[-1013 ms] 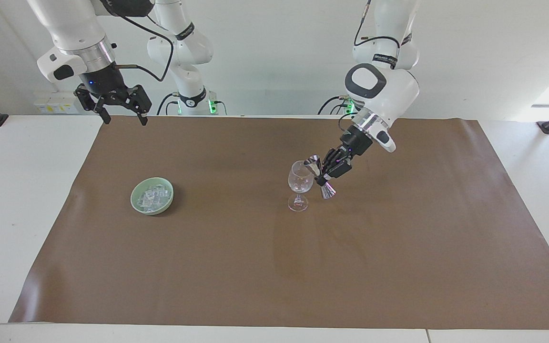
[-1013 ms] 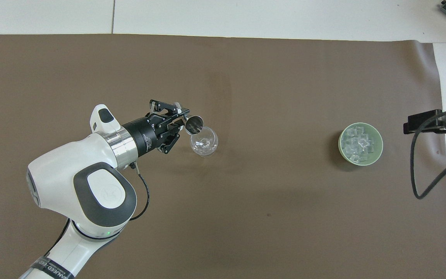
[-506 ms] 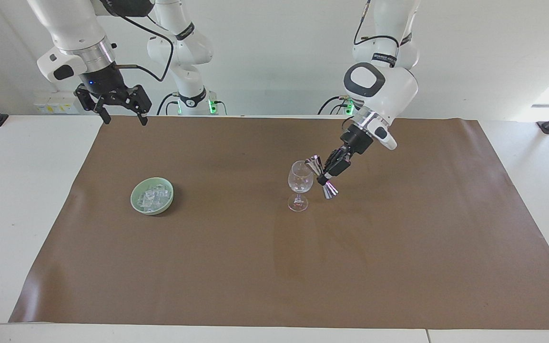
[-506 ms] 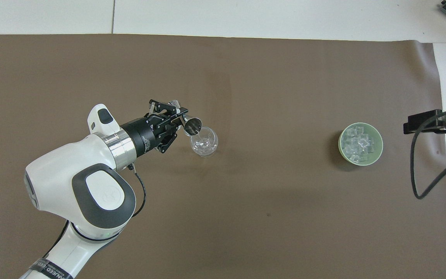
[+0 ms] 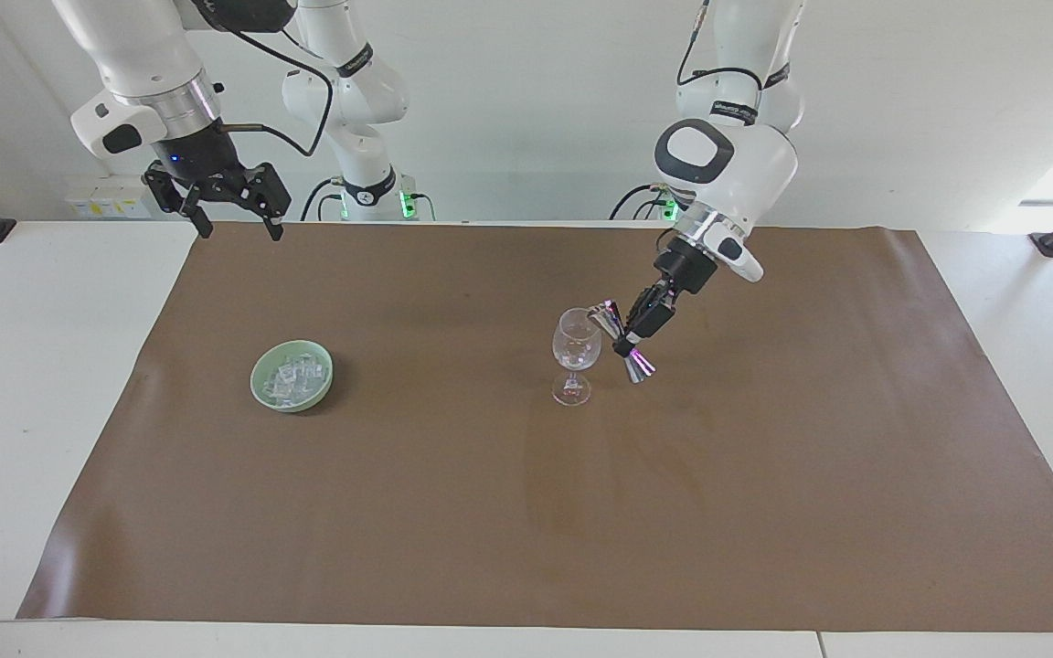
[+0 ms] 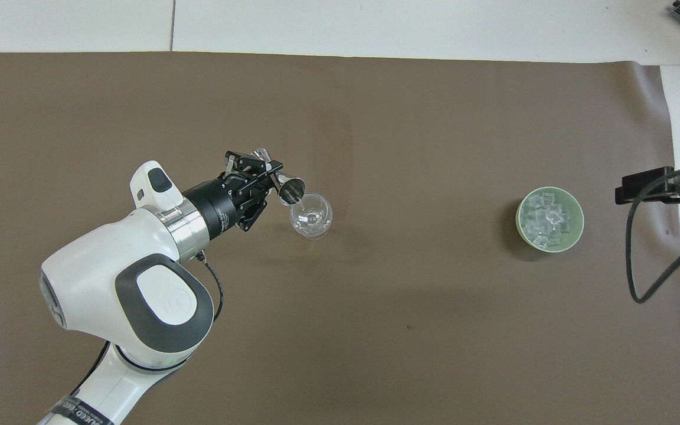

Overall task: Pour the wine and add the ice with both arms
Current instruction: 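Tilt the silver bottle over the glass with the left gripper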

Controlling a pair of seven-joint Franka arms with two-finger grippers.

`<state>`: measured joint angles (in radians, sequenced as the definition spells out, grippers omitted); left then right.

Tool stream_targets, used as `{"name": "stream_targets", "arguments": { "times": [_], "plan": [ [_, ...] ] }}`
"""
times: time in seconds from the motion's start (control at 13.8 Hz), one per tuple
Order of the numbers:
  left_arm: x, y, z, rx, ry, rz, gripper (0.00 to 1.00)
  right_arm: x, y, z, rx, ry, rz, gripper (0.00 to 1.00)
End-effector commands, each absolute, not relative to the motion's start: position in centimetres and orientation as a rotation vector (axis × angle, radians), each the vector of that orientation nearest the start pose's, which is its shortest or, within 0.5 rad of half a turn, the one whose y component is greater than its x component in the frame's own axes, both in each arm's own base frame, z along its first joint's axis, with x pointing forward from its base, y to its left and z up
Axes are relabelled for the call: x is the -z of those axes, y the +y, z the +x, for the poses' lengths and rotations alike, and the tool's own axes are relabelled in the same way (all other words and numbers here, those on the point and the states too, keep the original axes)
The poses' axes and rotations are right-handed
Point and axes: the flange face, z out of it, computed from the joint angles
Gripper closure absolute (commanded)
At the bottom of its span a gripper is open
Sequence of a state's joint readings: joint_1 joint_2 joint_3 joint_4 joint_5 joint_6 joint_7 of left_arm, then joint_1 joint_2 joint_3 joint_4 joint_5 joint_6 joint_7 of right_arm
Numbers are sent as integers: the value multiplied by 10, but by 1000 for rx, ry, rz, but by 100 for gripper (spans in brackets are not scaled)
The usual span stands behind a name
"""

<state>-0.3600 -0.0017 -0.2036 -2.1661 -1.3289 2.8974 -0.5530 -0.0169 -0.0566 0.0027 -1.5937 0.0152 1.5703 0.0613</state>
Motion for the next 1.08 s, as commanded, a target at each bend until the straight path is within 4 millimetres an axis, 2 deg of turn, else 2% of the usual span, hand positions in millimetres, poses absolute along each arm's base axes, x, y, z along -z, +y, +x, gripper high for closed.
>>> {"name": "stream_targets", "arguments": {
  "times": [0.0, 0.65, 1.01],
  "plan": [
    [-450, -245, 494, -190, 1243, 1822, 100, -646, -7, 531, 52, 87, -3106, 0],
    [-453, -253, 488, -297, 1258, 1808, 100, -646, -7, 531, 52, 87, -3106, 0],
    [-455, -265, 479, -353, 1238, 1820, 100, -646, -7, 531, 52, 87, -3106, 0]
  ]
}}
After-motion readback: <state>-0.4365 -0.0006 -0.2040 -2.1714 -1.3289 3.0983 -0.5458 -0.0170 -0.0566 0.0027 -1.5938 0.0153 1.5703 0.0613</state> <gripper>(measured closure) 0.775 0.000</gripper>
